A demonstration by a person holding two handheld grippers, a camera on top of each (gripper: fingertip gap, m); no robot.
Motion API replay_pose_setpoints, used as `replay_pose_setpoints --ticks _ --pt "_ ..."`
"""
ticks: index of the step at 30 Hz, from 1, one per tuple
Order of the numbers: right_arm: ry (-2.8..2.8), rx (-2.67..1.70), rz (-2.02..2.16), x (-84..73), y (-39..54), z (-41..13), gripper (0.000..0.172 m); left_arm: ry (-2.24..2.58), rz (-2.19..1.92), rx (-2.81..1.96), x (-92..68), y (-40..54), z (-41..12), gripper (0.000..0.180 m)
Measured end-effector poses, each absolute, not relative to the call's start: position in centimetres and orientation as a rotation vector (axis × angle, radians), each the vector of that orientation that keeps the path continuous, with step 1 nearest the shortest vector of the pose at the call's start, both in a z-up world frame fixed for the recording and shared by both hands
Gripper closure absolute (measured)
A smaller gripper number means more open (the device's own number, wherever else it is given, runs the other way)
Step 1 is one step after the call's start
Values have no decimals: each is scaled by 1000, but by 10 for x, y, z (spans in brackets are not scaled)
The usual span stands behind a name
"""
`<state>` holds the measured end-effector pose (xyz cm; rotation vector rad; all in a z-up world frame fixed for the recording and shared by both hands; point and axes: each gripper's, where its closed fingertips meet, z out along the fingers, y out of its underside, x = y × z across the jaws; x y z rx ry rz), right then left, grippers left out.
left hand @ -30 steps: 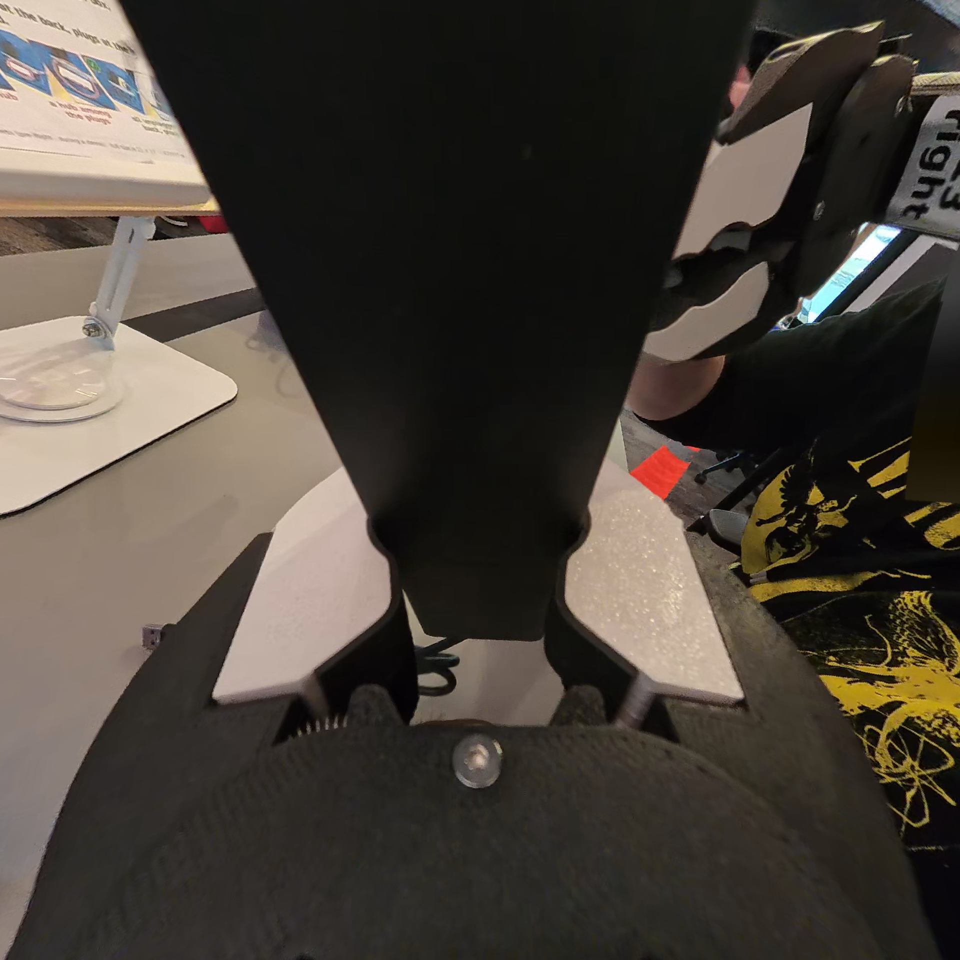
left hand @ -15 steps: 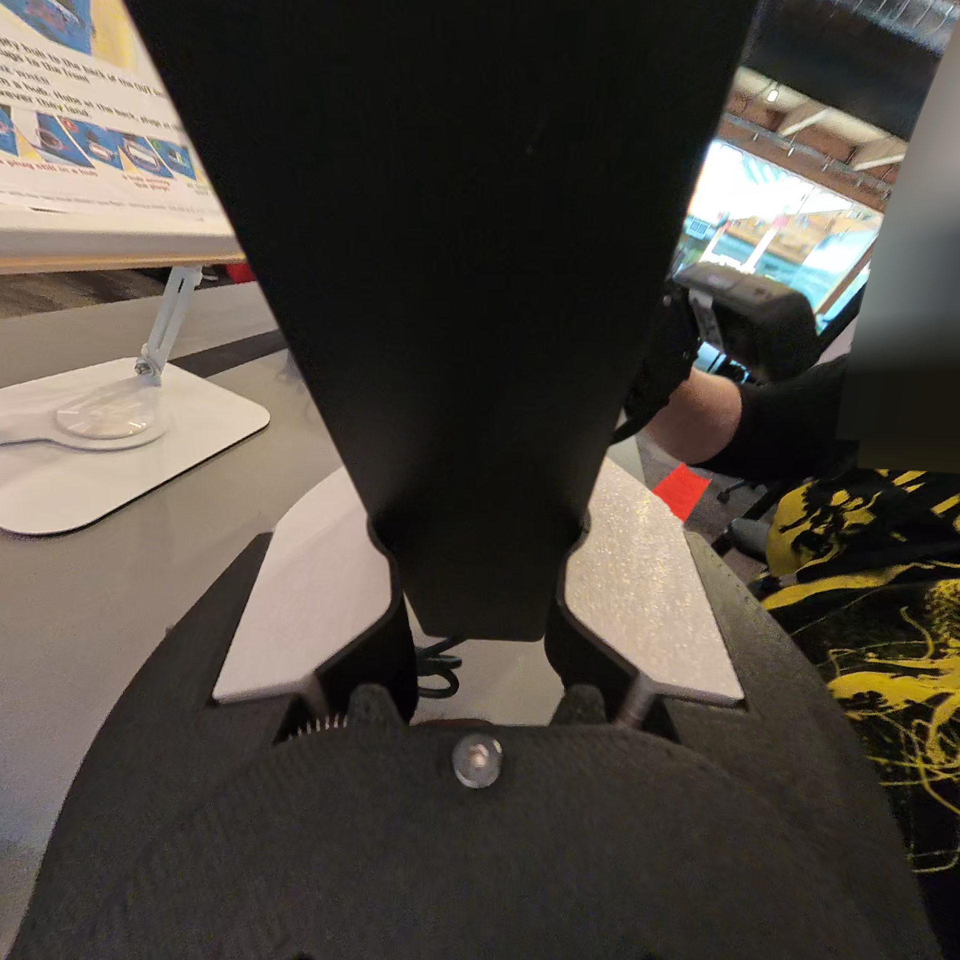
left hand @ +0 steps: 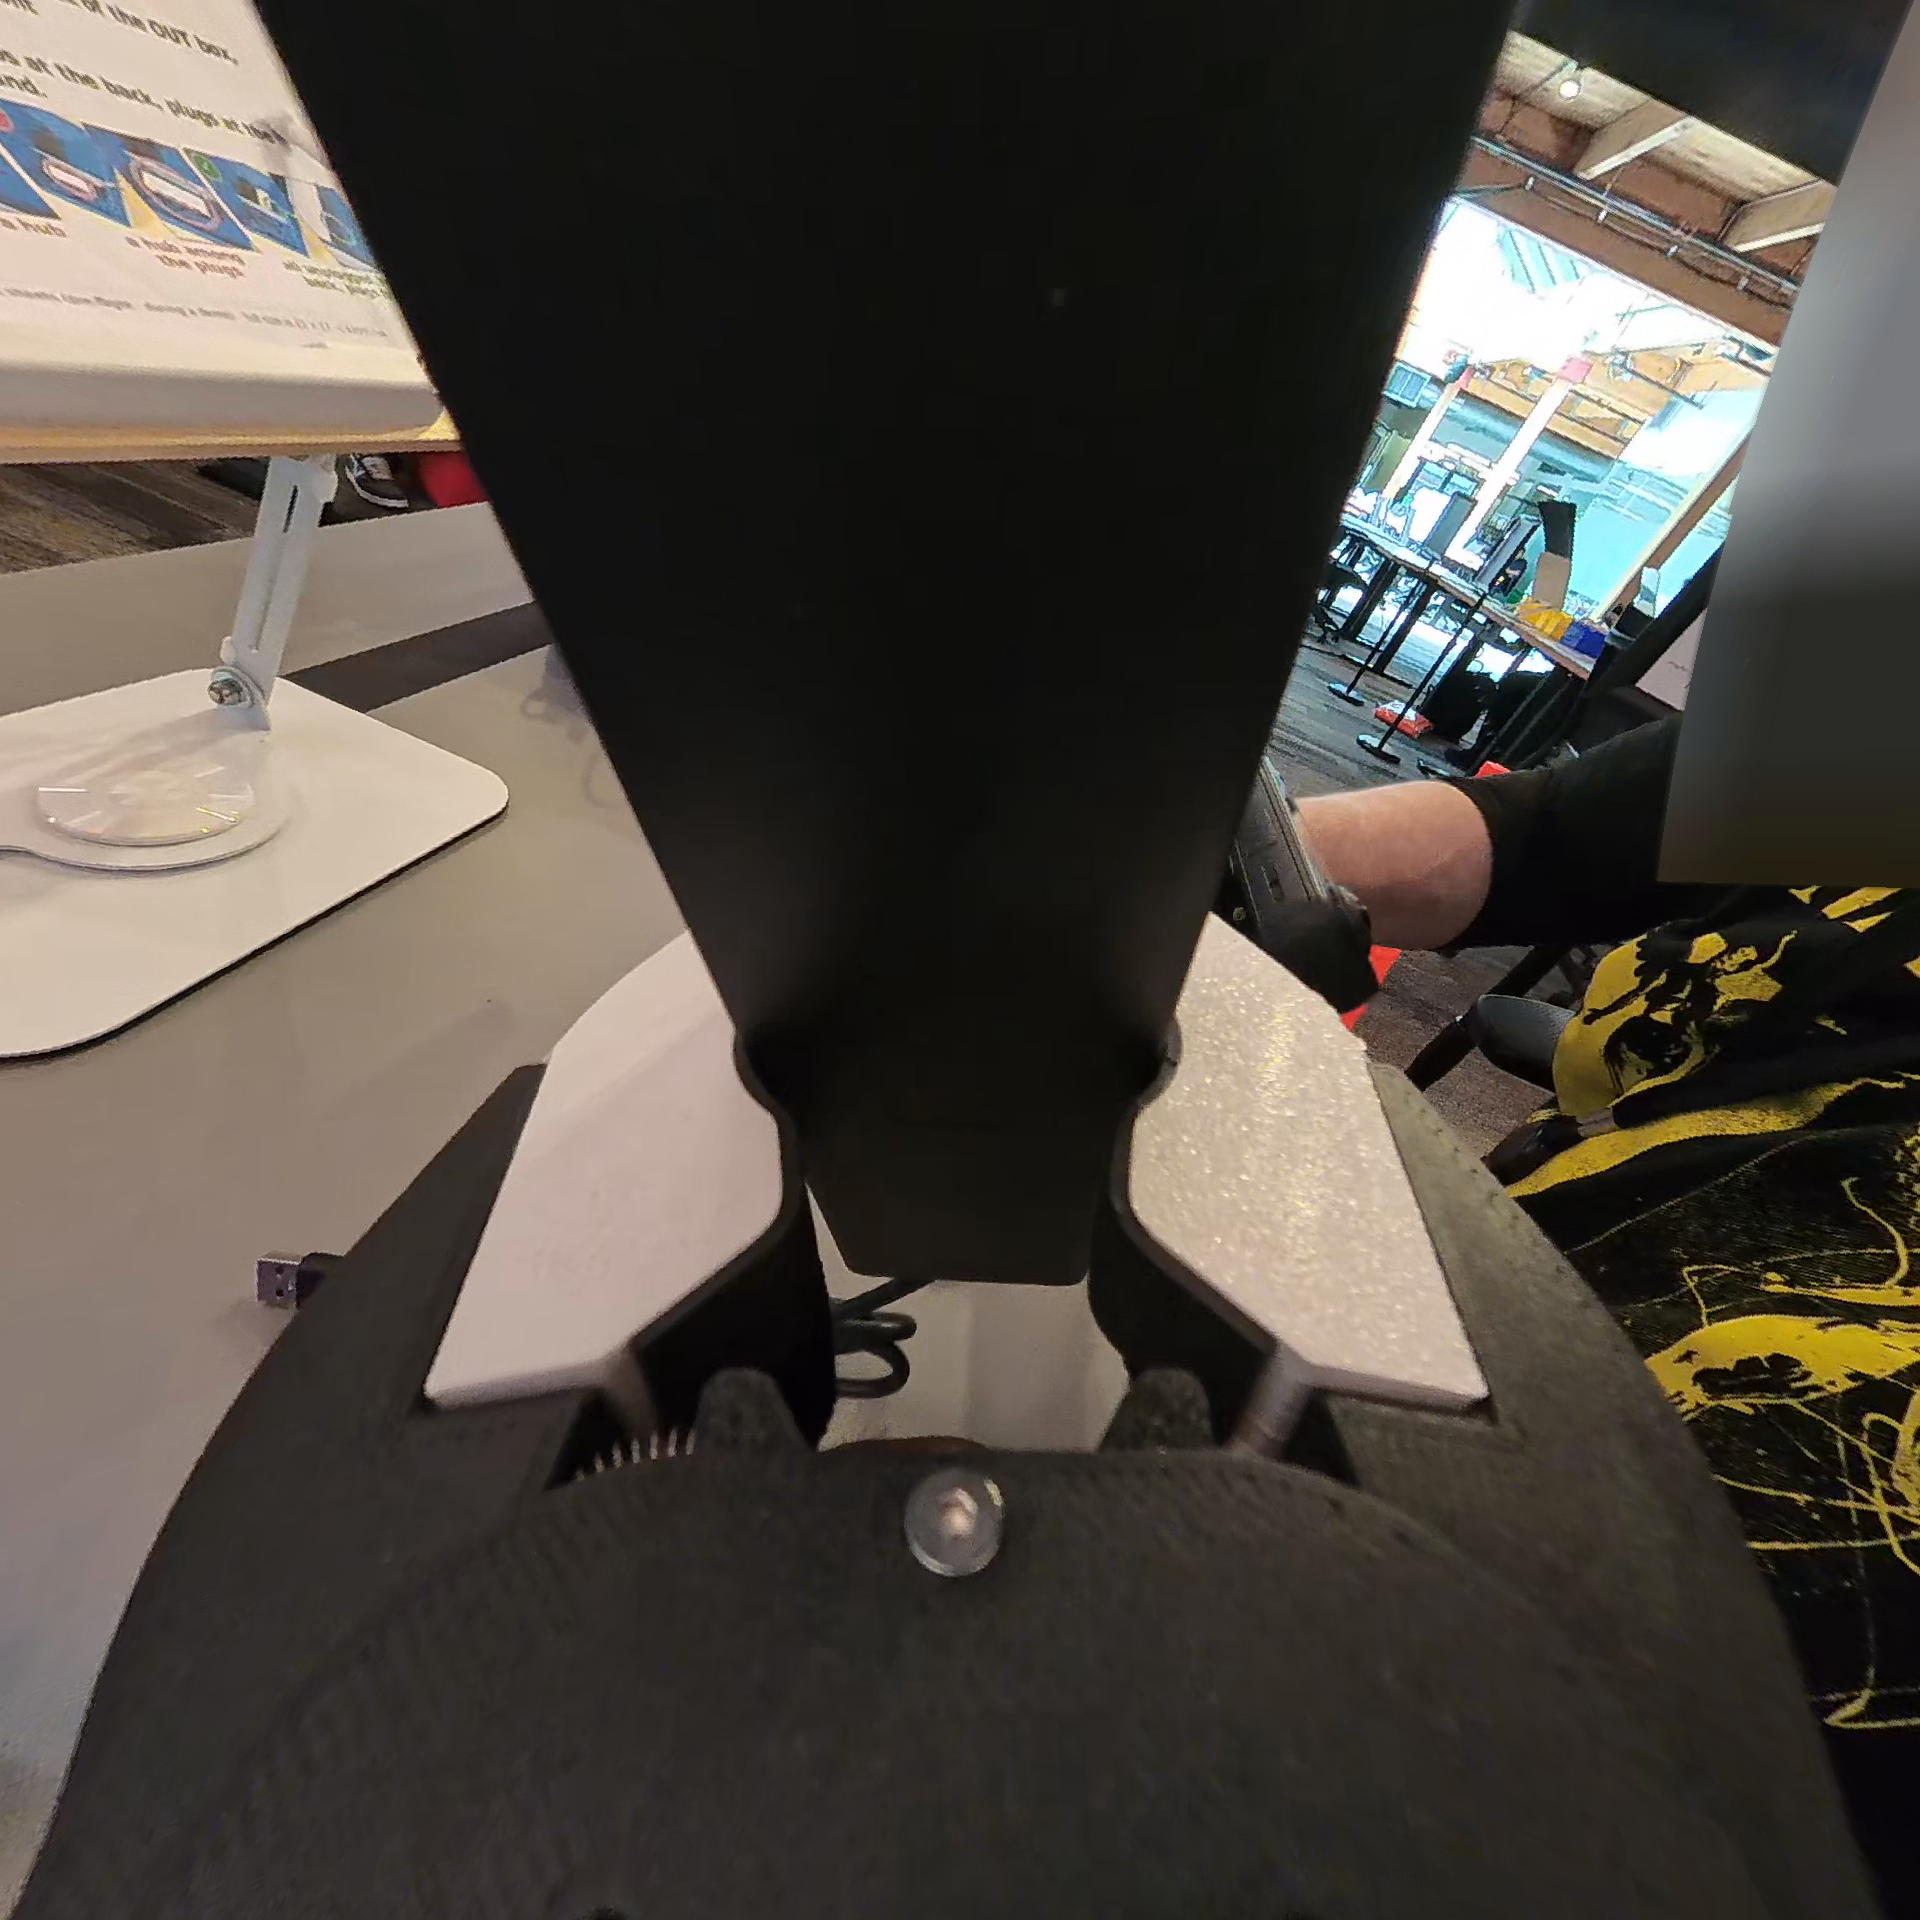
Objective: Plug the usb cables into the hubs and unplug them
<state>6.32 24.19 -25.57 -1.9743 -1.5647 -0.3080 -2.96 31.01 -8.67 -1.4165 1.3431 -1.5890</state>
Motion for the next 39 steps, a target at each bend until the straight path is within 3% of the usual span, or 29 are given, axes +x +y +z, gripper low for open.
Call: replay_pose_setpoints --ticks 3,14,21,25,33,39 --pt "-1467 -2032 -239 64 237 -255 152 1336 -1595 -1417 -30 311 -87 116" --pt "-1383 -2040 -251 66 244 -261 156 1342 -1628 -1420 -29 309 -92 116" --pt "-1243 -2099 -38 69 251 -253 162 1359 -1639 -1411 -26 305 -95 115" --pt "-1159 -2048 -7 73 255 -214 163 1383 -1616 -1412 -24 302 -98 115" --pt "-1243 -1836 -315 69 267 -83 164 1478 -1541 -1476 -12 295 -112 115" --pt "-1391 -1785 -290 24 276 -84 164 1543 -1488 -1490 -3 284 -122 115"
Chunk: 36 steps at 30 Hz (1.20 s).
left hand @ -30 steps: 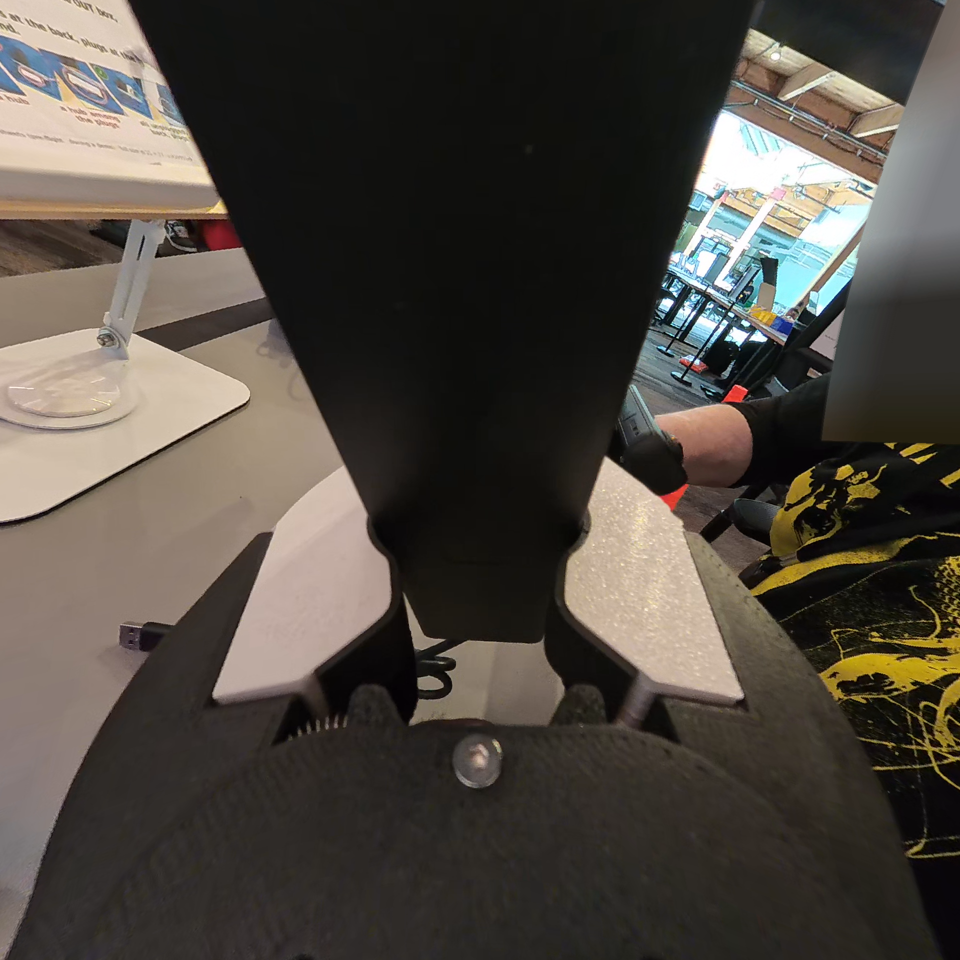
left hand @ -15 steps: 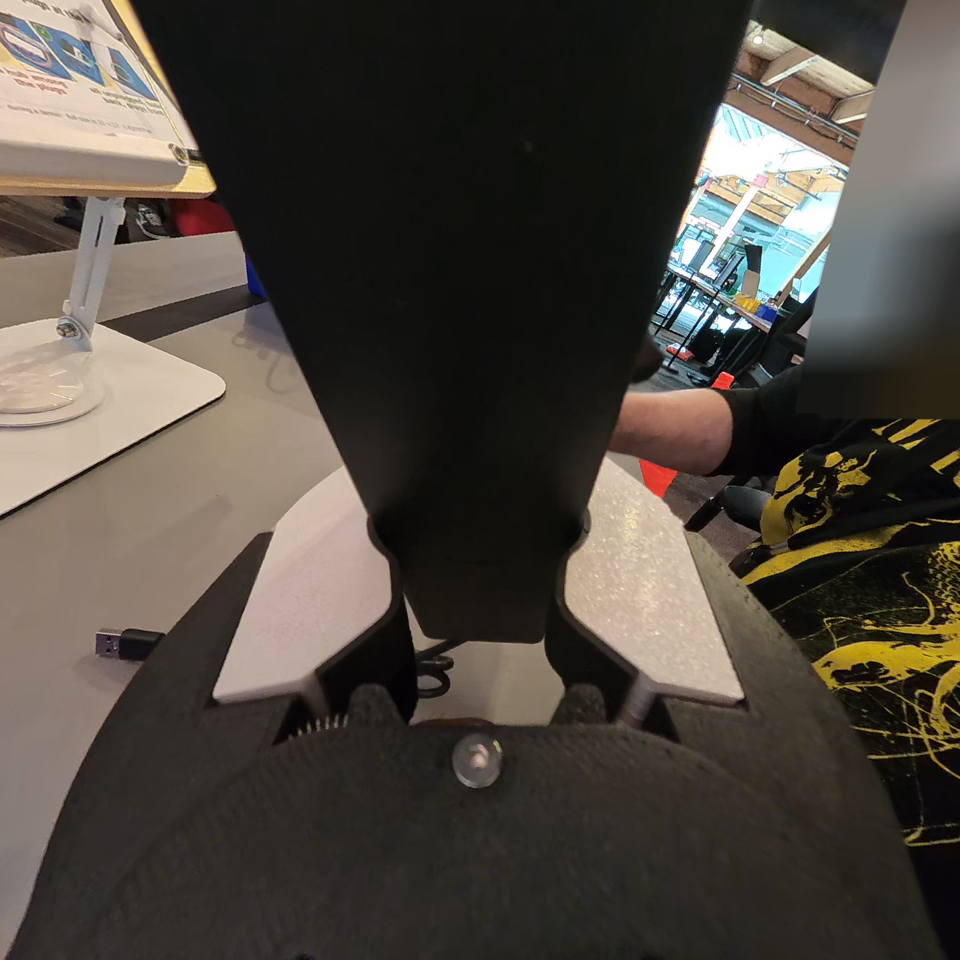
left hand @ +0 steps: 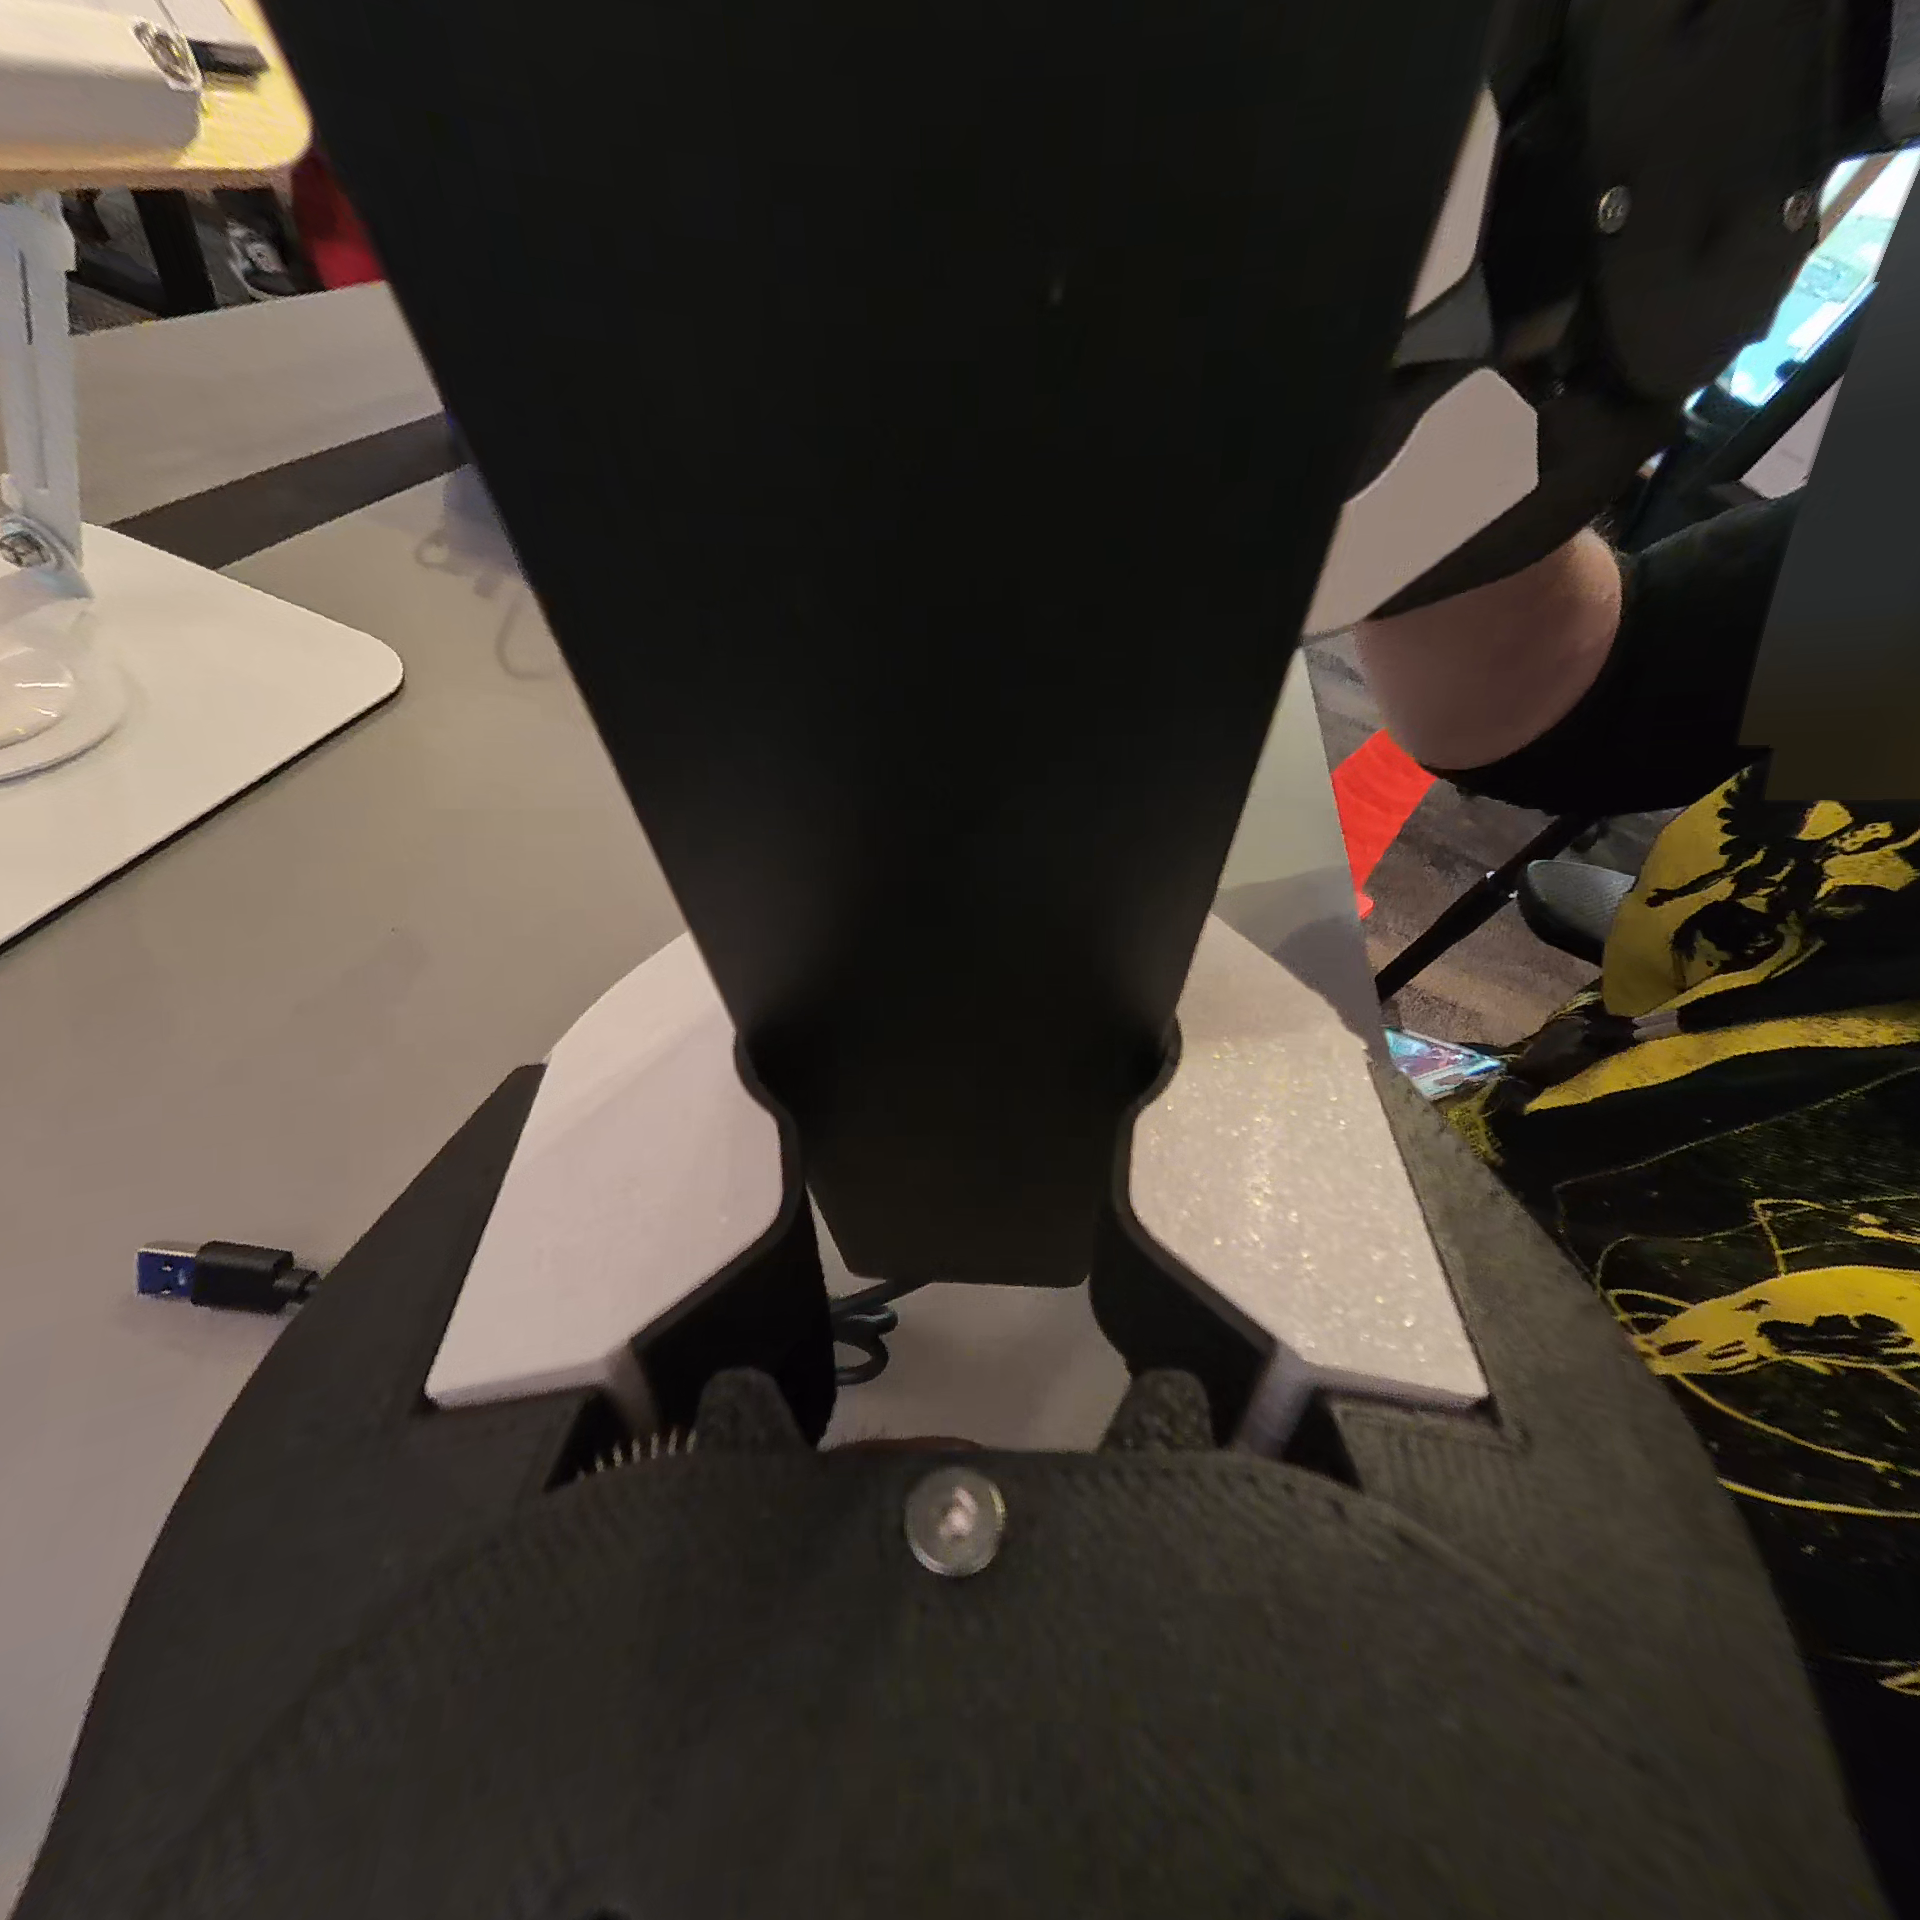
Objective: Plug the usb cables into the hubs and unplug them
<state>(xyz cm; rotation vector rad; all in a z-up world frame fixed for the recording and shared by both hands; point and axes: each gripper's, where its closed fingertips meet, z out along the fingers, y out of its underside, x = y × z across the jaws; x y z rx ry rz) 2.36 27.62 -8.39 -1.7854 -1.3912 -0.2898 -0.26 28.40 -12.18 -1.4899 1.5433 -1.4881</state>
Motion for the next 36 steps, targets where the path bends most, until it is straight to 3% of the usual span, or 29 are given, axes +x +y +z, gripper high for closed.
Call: replay_pose_setpoints --ticks 12,36 --pt "-1265 -1888 -205 52 266 -112 164 1549 -1464 -1462 7 282 -144 115" --pt "-1490 -1687 -340 11 271 -90 164 1607 -1510 -1384 7 266 -128 116"
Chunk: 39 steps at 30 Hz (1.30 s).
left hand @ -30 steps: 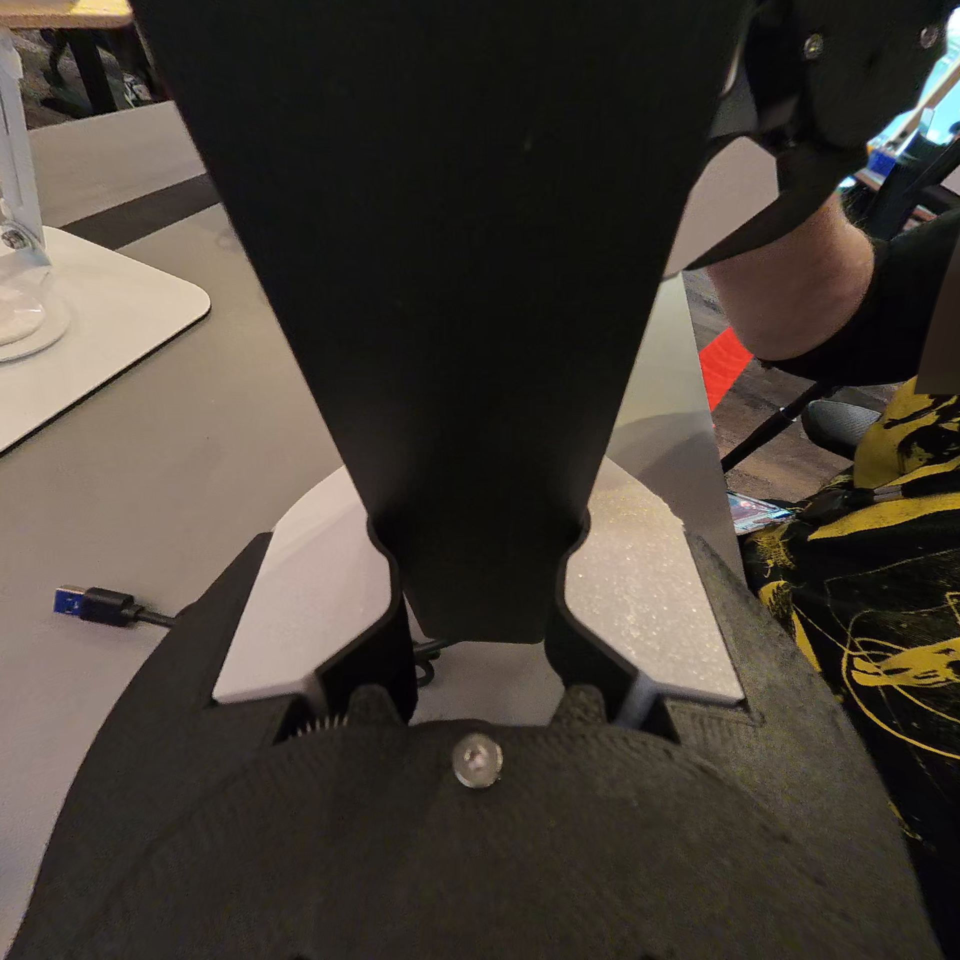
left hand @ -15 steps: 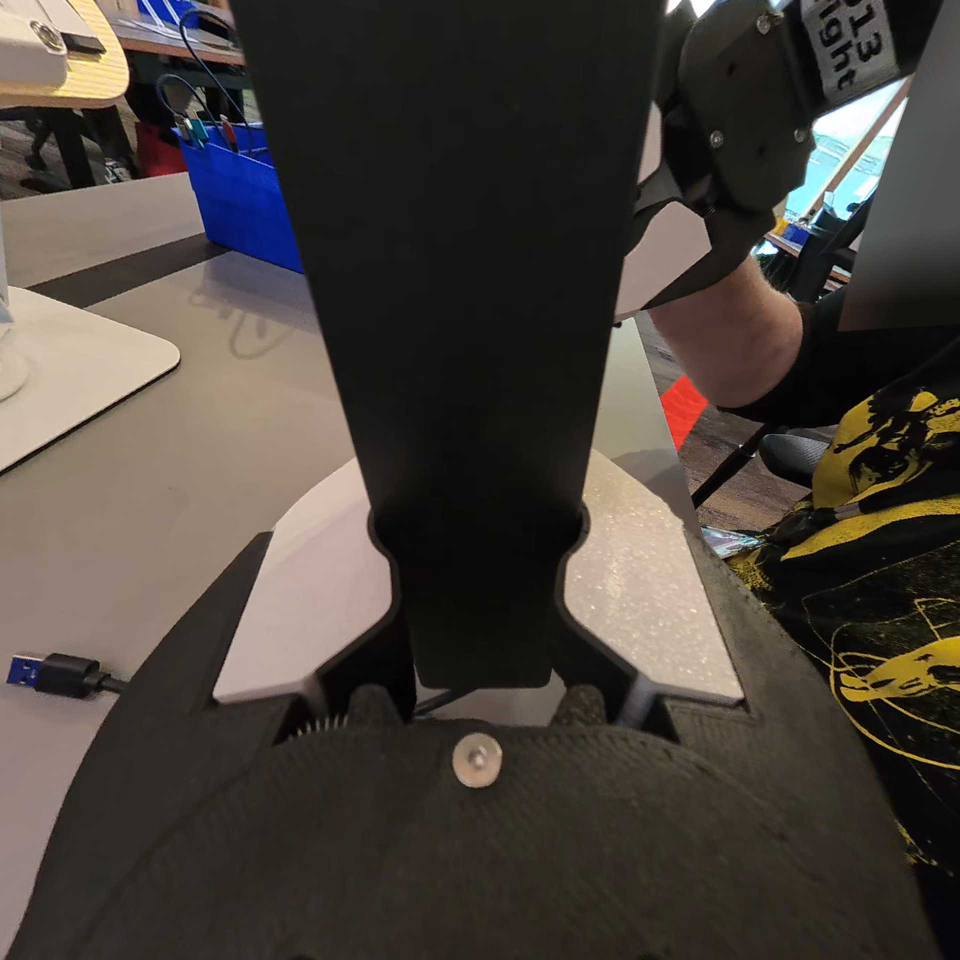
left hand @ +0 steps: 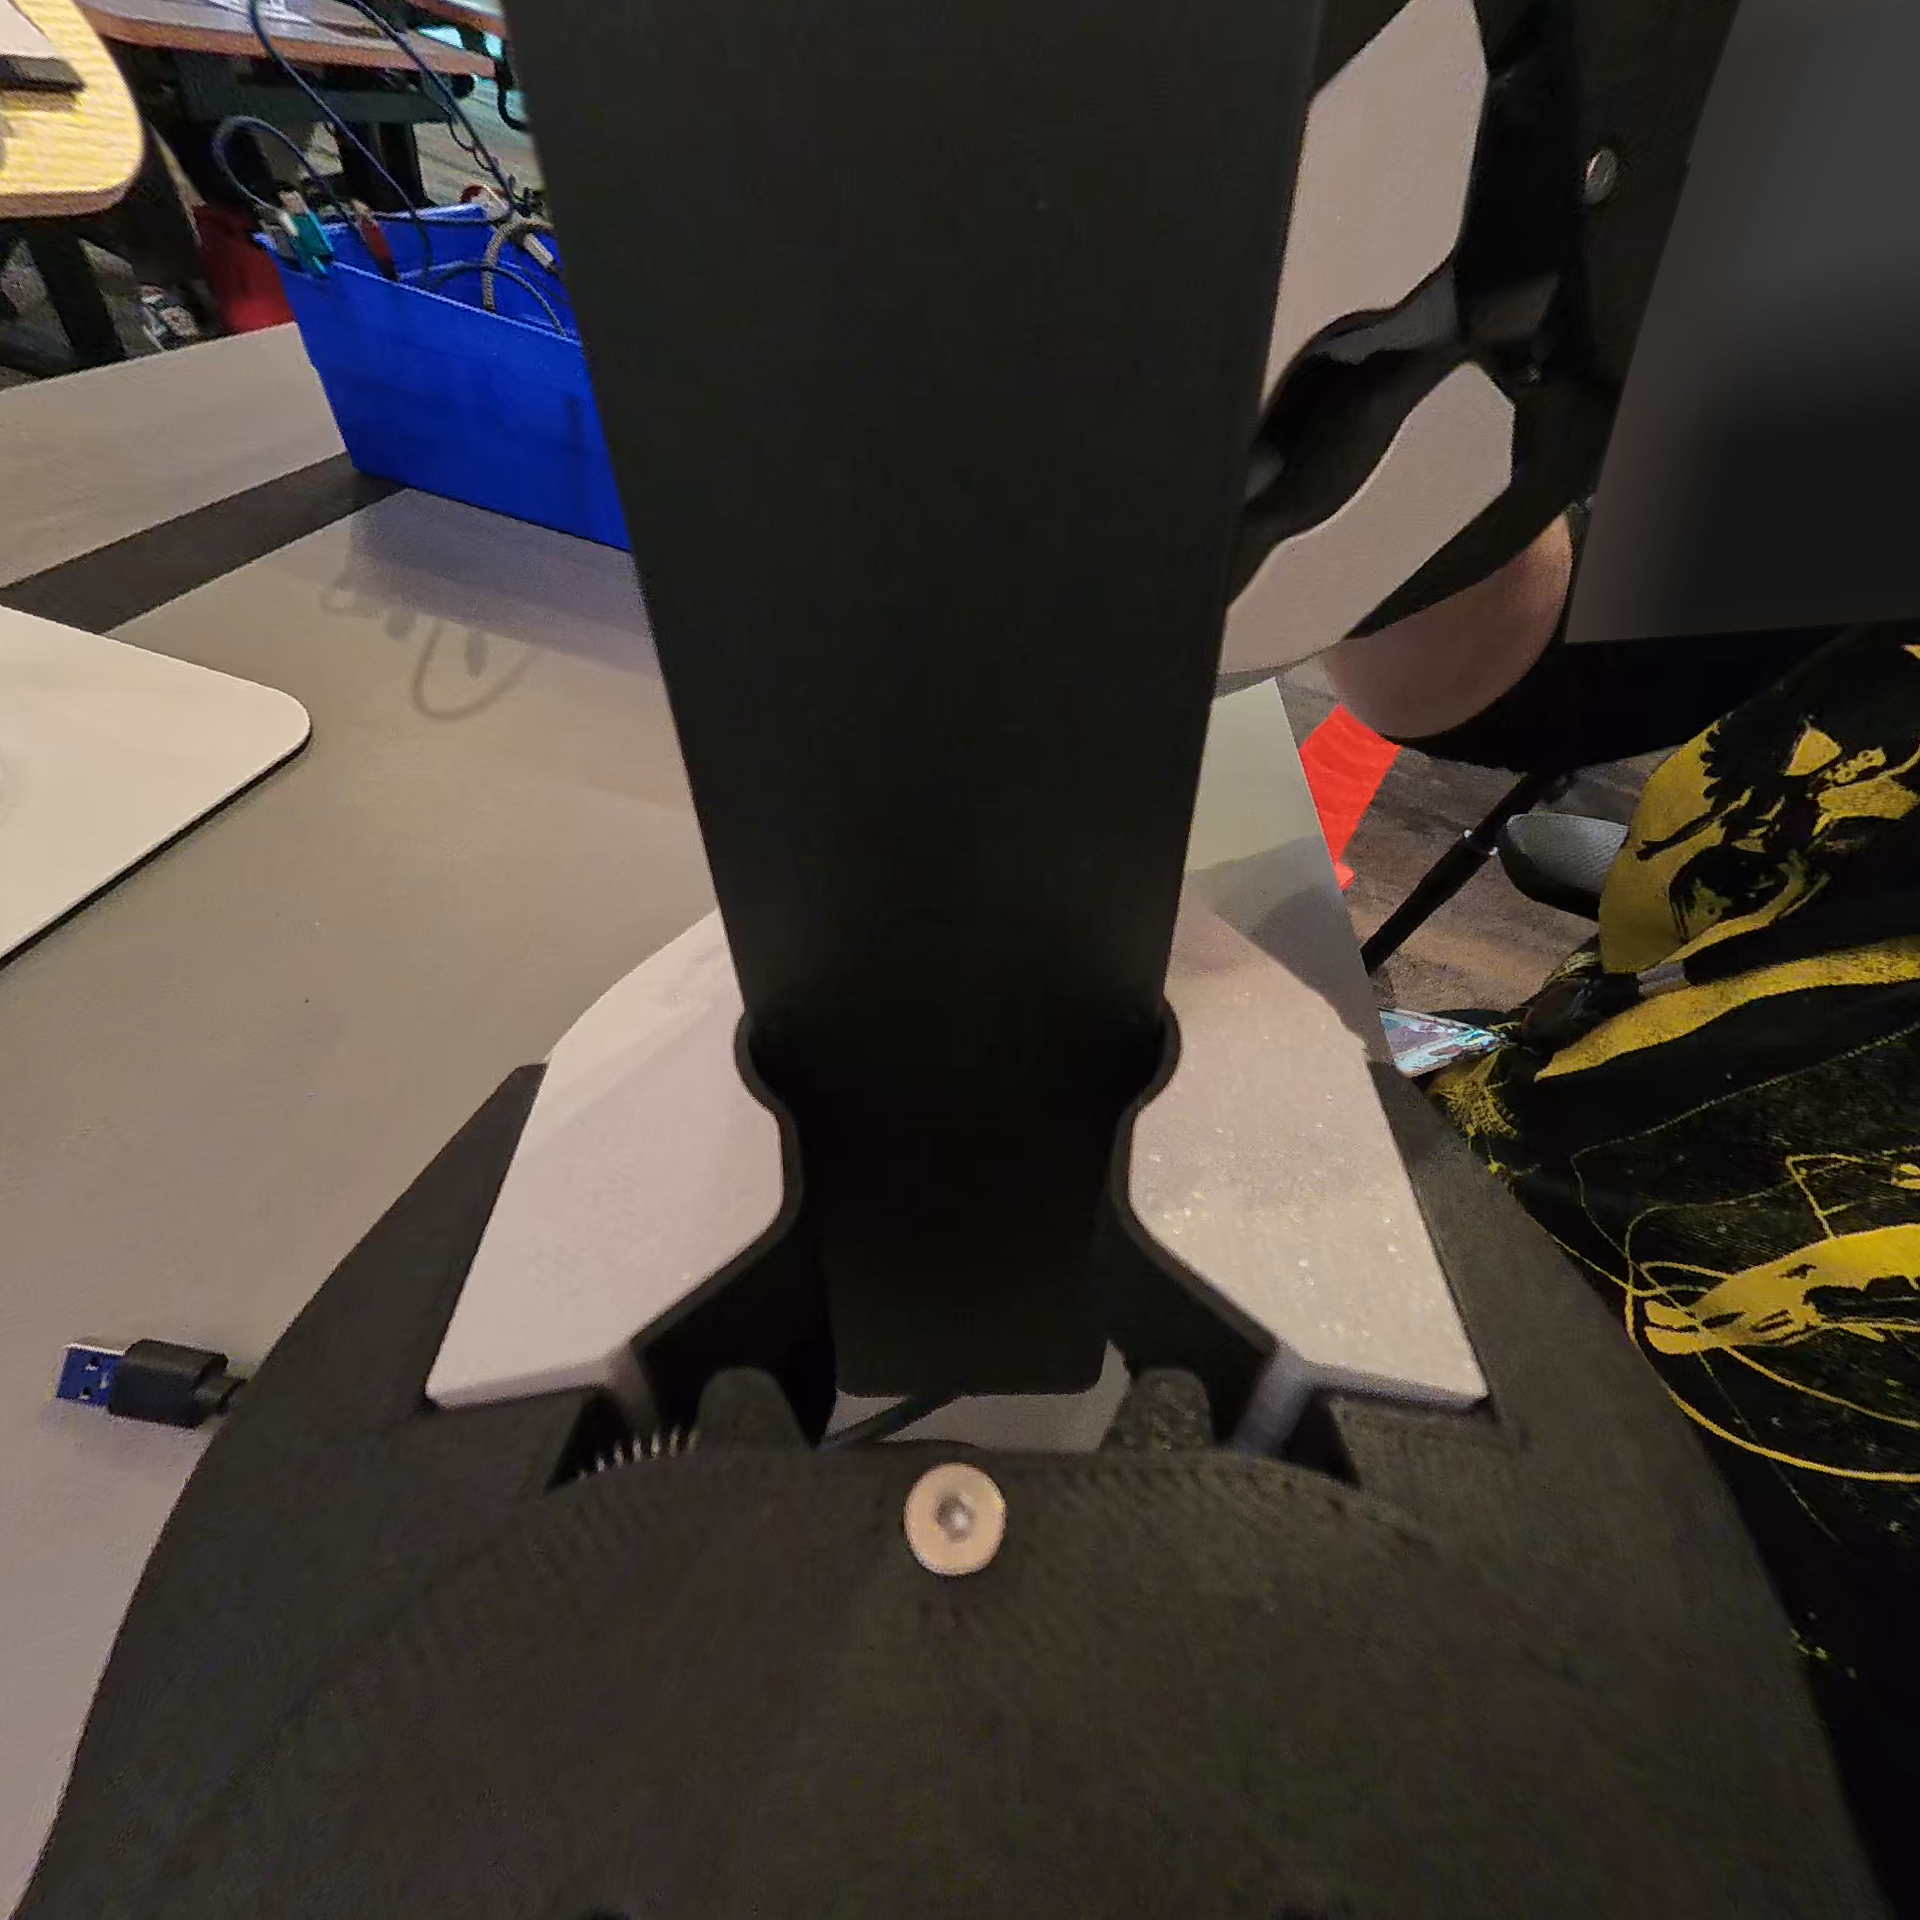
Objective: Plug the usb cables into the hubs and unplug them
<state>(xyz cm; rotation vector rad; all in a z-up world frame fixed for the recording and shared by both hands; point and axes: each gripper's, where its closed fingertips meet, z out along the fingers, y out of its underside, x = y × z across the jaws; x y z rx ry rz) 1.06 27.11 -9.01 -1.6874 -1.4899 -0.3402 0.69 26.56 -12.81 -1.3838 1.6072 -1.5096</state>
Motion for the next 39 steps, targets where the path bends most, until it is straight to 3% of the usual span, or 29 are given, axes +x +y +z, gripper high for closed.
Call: replay_pose_setpoints --ticks 18,39 --pt "-1553 -1627 -668 12 278 -85 164 1618 -1539 -1454 13 261 -130 116" --pt "-1640 -1573 -639 12 278 -86 164 1647 -1570 -1586 17 256 -140 116"
